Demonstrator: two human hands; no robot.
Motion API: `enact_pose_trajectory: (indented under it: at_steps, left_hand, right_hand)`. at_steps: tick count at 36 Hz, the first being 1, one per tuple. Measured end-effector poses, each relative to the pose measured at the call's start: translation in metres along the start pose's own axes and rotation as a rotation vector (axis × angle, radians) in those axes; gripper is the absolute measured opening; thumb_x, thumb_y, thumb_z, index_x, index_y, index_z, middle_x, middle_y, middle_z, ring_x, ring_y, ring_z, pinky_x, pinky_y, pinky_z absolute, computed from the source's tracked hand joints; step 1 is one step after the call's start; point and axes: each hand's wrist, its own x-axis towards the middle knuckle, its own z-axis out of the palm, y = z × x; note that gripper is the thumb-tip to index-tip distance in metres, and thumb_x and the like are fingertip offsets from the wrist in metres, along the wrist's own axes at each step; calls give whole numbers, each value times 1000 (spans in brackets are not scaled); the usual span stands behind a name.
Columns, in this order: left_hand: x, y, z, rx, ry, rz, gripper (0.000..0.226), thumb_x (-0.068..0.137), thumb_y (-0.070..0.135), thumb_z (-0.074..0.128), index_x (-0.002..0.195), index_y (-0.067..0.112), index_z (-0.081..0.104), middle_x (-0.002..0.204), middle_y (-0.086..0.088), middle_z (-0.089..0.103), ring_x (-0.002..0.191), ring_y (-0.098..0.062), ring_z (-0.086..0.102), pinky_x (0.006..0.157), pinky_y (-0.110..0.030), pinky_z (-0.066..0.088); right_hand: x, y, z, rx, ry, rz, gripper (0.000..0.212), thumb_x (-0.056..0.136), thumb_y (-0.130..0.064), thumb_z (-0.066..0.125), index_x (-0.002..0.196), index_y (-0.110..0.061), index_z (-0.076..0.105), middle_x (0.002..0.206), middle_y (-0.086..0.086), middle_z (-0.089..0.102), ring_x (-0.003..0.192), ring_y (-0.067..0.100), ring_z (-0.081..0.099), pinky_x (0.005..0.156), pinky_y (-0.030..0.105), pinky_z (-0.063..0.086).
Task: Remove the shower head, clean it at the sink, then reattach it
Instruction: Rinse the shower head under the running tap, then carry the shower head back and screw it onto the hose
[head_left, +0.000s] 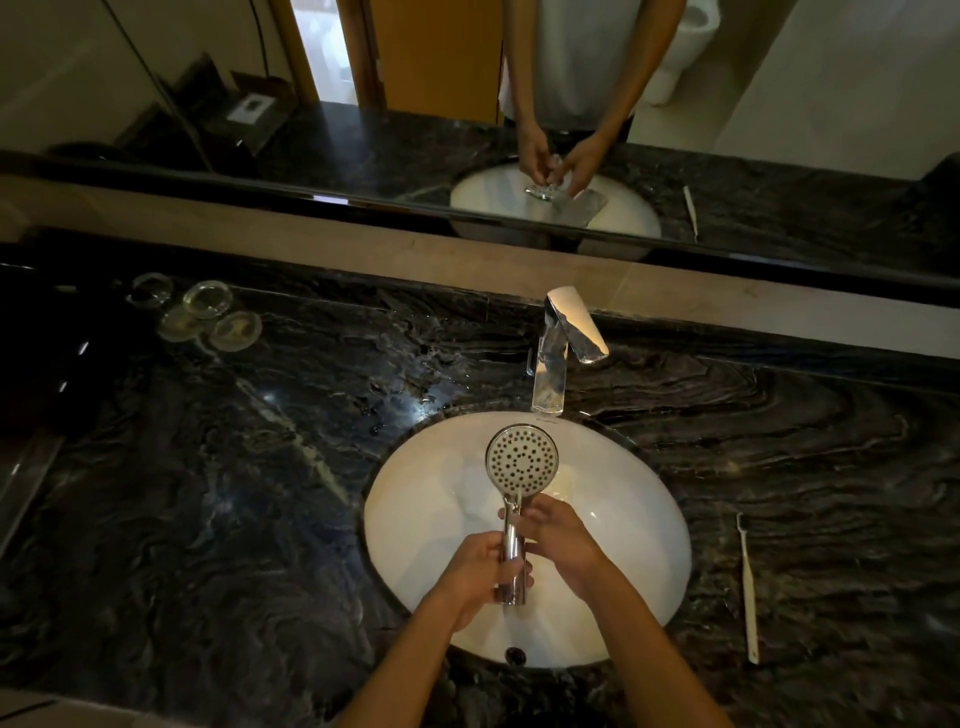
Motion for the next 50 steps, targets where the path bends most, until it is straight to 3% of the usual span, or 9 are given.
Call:
enact_pose_trajectory:
  at_steps: [5,9,14,24,30,36,41,47,50]
  left_hand:
    - [-10,13,-2,54,8,36,22,92,1,59,112,8,66,97,-12,76,92,-27,75,70,-32,59]
    - [-15,29,-1,112,0,100,23,92,-1,57,111,8,66,102,-16,75,92,-27,75,73,-36,60]
    - [-24,50,1,166,-43,193,27,92,-4,56,115,7,65,105,-19,73,93,-29,74,77,-42,59]
    - [-47,85,15,235,-148,313,24,90,0,63,113,7,66,104,-14,75,93,-26,74,70,-35,55]
    - [-63,103,32,311,-159,366,29,90,3,65,119,5,65,104,-11,76,94,-23,75,79,-39,60]
    - [-89,115,52,418,-126,441,30,84,21,67,112,13,68,98,-5,78,100,-31,72,95,-62,48]
    - [-108,122,71,401,-126,506,24,89,9,63,112,15,68,101,-8,77,98,-27,74,95,-56,53]
    - [-129,131,102,444,-106,572,24,94,1,57,116,6,66,103,-13,75,96,-22,74,78,-35,59]
    - [-139,136,117,457,-120,587,25,95,-1,56,118,1,65,106,-18,73,99,-29,72,88,-47,56]
  right_hand:
    - [-11,-9,3,62,10,-98,27,92,-2,65,117,-11,64,110,9,75,106,33,69,95,49,56]
    - [-22,-22,4,106,35,-180,24,92,-5,66,114,-11,67,108,9,76,105,34,70,96,49,56]
    - [-35,-40,0,96,82,-261,27,92,1,63,115,-11,68,107,5,77,103,23,72,96,43,56]
    - [-73,-68,-9,61,166,-432,29,90,0,64,113,-17,68,109,2,77,106,20,71,87,31,58]
    - [-102,-82,-14,67,208,-505,33,91,0,63,118,-17,64,110,0,76,110,17,70,97,42,55]
    - [-130,-95,-20,82,242,-579,35,91,2,63,120,-17,63,114,2,75,112,17,68,97,39,54]
    - [-155,-102,-28,79,250,-660,36,92,4,61,112,-25,64,108,-3,76,103,9,70,82,24,57]
    - [-185,-108,-47,101,257,-731,32,93,3,60,117,-19,64,110,1,75,106,17,71,89,38,58]
    - [-200,-110,-56,103,268,-757,32,93,1,61,120,-17,64,110,-1,76,105,14,71,85,36,60]
